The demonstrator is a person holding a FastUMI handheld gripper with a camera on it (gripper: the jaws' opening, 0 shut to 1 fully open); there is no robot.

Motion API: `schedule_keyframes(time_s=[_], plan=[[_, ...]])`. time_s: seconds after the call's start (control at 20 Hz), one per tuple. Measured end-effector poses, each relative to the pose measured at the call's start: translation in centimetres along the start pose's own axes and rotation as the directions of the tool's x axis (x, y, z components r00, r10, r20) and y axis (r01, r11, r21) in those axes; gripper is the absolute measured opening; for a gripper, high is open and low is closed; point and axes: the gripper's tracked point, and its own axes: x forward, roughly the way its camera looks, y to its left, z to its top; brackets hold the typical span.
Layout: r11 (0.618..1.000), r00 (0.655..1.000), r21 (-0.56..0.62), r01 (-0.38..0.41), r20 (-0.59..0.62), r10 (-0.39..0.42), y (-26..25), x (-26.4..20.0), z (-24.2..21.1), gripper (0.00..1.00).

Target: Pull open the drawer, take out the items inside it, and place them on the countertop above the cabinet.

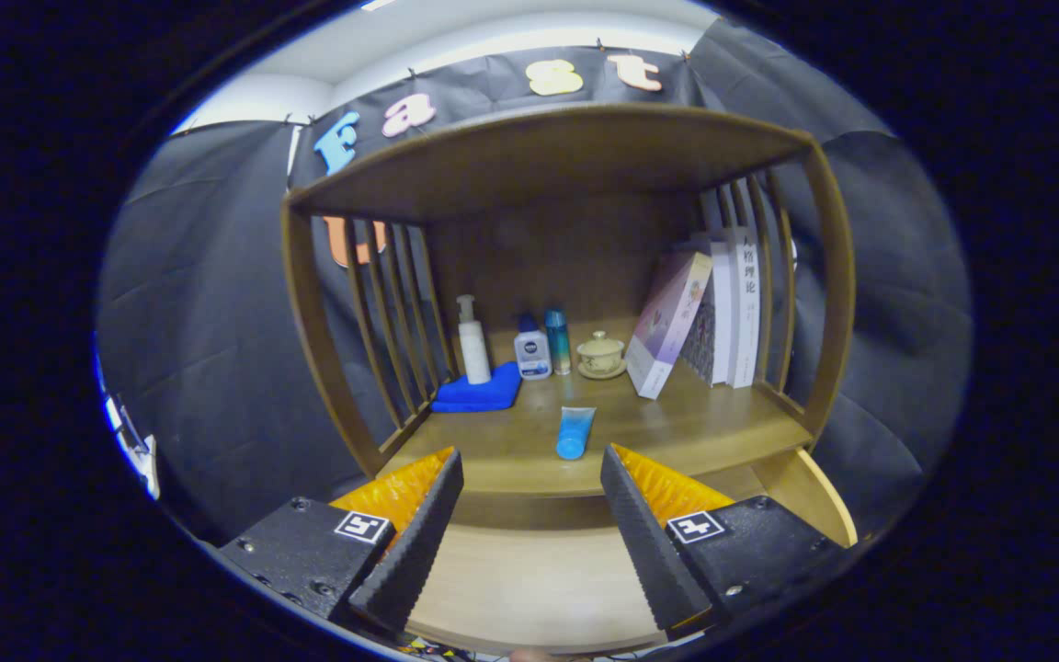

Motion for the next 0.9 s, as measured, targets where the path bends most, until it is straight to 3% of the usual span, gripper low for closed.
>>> schedule_keyframes(time_s=[0.15, 0.4, 0.65, 0.9], plan=[[0.999, 0.996, -0.032, 0.028, 0.084, -0.025, -1.0, -4.2, -1.3, 0.97], [0.995, 0.993, -0.059, 0.08, 0.087, -0.075, -2.7, -8.9, -8.7, 0.99], [0.991, 0.991, -0.064, 0.115, -0.057, -0.119, -4.6, -10.4, -18.8, 0.99], [0.982, 0.974, -0.05, 0.181, -0.127, -0.186, -6.4, -9.2, -24.2, 0.99]])
